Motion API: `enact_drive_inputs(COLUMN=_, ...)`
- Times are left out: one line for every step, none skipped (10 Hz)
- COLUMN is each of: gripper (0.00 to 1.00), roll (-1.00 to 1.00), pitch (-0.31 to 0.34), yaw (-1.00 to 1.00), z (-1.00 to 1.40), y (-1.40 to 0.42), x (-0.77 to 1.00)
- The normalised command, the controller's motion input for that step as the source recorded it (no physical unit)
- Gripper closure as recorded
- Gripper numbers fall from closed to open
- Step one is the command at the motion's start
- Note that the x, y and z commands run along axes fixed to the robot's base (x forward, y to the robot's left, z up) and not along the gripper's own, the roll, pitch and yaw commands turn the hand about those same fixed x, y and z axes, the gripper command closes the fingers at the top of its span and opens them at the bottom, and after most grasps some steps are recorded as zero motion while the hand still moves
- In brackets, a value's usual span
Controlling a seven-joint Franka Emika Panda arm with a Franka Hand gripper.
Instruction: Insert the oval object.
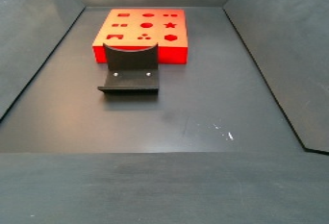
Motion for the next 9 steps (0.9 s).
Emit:
enact_drive_inputs(gripper=1.00, roll=-0.04, pitch=-0.040, yaw=-0.07, z=-0.05, y=-0.09, x=0.00)
enact_drive_inputs(gripper=1.00, roll=-0.03, pitch=0.156, yaw=-0.26, z=-0.20, y=-0.13, x=0.63)
enact_drive_inputs(gripper=1.00, roll=0.00, pitch=0.154, yaw=-0.24, z=-0.34, y=-0.11, x=0.70)
enact_drive_inputs(gripper=1.00, roll=0.00, pitch=0.130, yaw=-0.26, z=-0.44, y=-0.12, x=0.69)
enact_drive_inputs(gripper=1.00, roll=0.00, pitch=0.113, yaw=-0.24, z=-0.44, y=-0.12, x=0.74)
enact_drive_inputs(gripper=1.00, roll=0.00, pitch=0.099, yaw=-0.17, z=-0.32, y=-0.18, x=0.81)
enact_drive_inputs(gripper=1.00, roll=0.00, pitch=0.143, yaw=-0.09, z=-0.15, y=-0.35, x=0.79)
enact_drive_inputs(gripper=1.00, roll=0.00, pitch=0.167, yaw=-0.02, z=-0.09, y=-0.41, x=0.81)
enact_drive_inputs(gripper=1.00, roll=0.00, pitch=0.104, yaw=-0.12, z=-0.16, y=-0.35, x=0.79)
